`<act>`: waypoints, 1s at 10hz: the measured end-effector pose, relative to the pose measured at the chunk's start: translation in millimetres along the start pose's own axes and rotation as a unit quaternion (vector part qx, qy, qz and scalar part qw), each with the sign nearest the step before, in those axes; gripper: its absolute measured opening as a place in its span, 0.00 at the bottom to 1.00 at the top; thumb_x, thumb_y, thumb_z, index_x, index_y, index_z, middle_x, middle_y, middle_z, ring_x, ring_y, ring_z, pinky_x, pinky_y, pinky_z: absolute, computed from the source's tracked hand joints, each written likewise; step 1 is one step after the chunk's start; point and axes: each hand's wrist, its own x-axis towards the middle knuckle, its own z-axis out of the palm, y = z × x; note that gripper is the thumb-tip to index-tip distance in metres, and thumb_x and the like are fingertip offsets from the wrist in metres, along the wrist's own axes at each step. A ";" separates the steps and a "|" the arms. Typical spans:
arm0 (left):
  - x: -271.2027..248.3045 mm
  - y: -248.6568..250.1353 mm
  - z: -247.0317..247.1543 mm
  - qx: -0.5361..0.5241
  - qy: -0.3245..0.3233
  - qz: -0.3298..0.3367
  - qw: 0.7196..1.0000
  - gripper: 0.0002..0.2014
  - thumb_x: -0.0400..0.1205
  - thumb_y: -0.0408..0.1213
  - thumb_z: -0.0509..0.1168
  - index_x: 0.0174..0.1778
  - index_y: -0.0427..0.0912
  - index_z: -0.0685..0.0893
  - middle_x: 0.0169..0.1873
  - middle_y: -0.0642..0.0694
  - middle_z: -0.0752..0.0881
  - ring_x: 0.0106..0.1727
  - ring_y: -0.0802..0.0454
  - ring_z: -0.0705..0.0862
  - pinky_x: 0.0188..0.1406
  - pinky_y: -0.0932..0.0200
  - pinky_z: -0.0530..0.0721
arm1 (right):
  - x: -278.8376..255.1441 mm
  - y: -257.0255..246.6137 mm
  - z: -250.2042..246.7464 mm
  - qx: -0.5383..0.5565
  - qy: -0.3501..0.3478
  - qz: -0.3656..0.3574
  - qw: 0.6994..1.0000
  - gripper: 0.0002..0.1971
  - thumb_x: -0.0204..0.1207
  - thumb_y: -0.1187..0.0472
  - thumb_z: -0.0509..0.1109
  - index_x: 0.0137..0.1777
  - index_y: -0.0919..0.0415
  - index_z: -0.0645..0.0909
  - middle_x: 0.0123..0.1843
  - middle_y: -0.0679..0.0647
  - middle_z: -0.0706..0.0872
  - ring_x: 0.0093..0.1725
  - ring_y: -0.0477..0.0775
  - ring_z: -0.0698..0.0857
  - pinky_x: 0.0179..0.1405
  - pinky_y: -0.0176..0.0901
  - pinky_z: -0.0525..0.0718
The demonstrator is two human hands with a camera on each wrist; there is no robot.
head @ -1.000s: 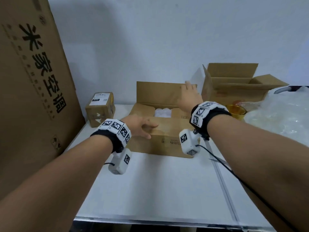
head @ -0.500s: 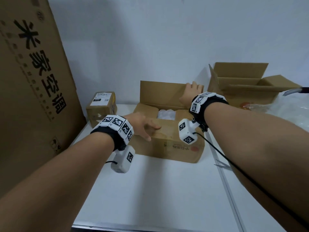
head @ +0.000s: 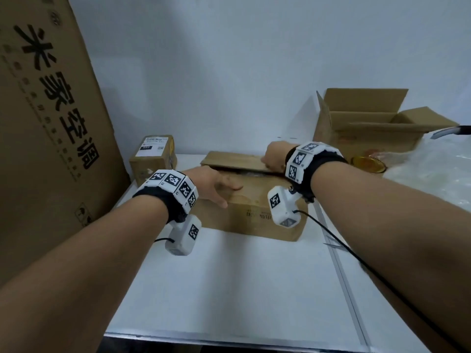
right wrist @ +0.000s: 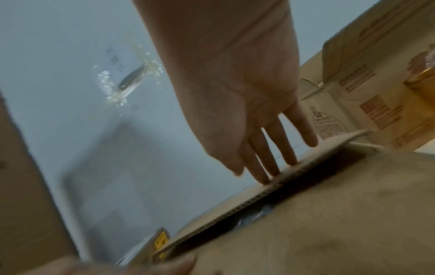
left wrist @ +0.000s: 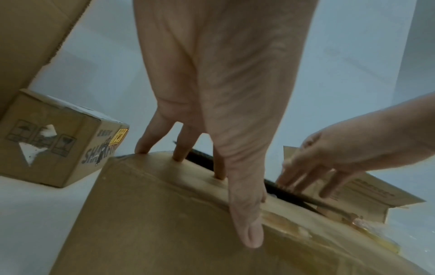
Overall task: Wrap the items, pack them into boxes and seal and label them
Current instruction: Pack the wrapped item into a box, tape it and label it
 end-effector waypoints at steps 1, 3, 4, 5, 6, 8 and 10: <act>-4.4 0.6 5.1 -0.012 0.021 -0.011 1.000 0.33 0.78 0.58 0.71 0.79 0.70 0.66 0.83 0.60 0.64 0.80 0.50 0.67 0.75 0.58 0.64 | -9.3 -0.5 28.2 -0.031 -0.050 -0.007 0.998 0.17 0.82 0.60 0.64 0.68 0.65 0.80 0.68 0.63 0.82 0.67 0.65 0.81 0.65 0.55 0.80; 1.4 -13.7 16.1 -0.100 0.098 -0.030 0.990 0.31 0.79 0.64 0.65 0.78 0.59 0.73 0.81 0.54 0.65 0.82 0.48 0.64 0.81 0.46 0.62 | -24.0 -7.8 70.0 -0.044 -0.051 0.052 0.996 0.27 0.88 0.58 0.51 0.85 0.62 0.52 0.85 0.59 0.53 0.83 0.68 0.54 0.81 0.62 0.54; 17.6 -19.8 25.2 -0.116 0.152 -0.090 0.977 0.30 0.85 0.59 0.58 0.82 0.55 0.66 0.85 0.48 0.58 0.84 0.44 0.57 0.81 0.36 0.60 | -30.0 -2.5 72.5 -0.011 -0.061 0.048 0.997 0.30 0.88 0.56 0.51 0.86 0.57 0.43 0.87 0.53 0.43 0.85 0.67 0.45 0.81 0.70 0.50; 29.2 -22.3 38.0 -0.130 0.123 -0.116 0.977 0.30 0.88 0.57 0.52 0.86 0.54 0.55 0.87 0.50 0.47 0.87 0.44 0.47 0.82 0.34 0.54 | -26.0 2.3 80.1 0.035 -0.045 0.039 0.998 0.29 0.89 0.52 0.47 0.86 0.55 0.42 0.88 0.50 0.41 0.85 0.65 0.42 0.80 0.74 0.51; 30.7 -20.0 46.2 -0.146 0.152 -0.106 0.972 0.29 0.89 0.55 0.50 0.86 0.49 0.58 0.87 0.47 0.52 0.87 0.46 0.48 0.84 0.41 0.53 | -31.6 4.5 89.3 0.078 -0.015 0.039 0.996 0.28 0.88 0.48 0.43 0.86 0.51 0.44 0.88 0.46 0.43 0.85 0.63 0.42 0.77 0.76 0.54; 18.1 -7.0 51.2 -0.137 0.147 -0.118 0.972 0.28 0.90 0.53 0.48 0.86 0.47 0.57 0.86 0.47 0.52 0.87 0.45 0.47 0.83 0.45 0.52 | -49.0 8.8 96.6 0.083 0.016 0.037 0.996 0.29 0.88 0.45 0.41 0.87 0.49 0.43 0.88 0.43 0.41 0.86 0.56 0.41 0.76 0.79 0.51; 2.4 13.6 62.4 -0.091 0.152 -0.125 0.976 0.27 0.91 0.51 0.45 0.86 0.47 0.57 0.86 0.45 0.54 0.86 0.41 0.51 0.82 0.43 0.56 | -69.3 23.0 99.9 0.080 0.037 0.016 0.996 0.29 0.88 0.44 0.42 0.87 0.48 0.45 0.87 0.42 0.43 0.86 0.51 0.42 0.76 0.81 0.51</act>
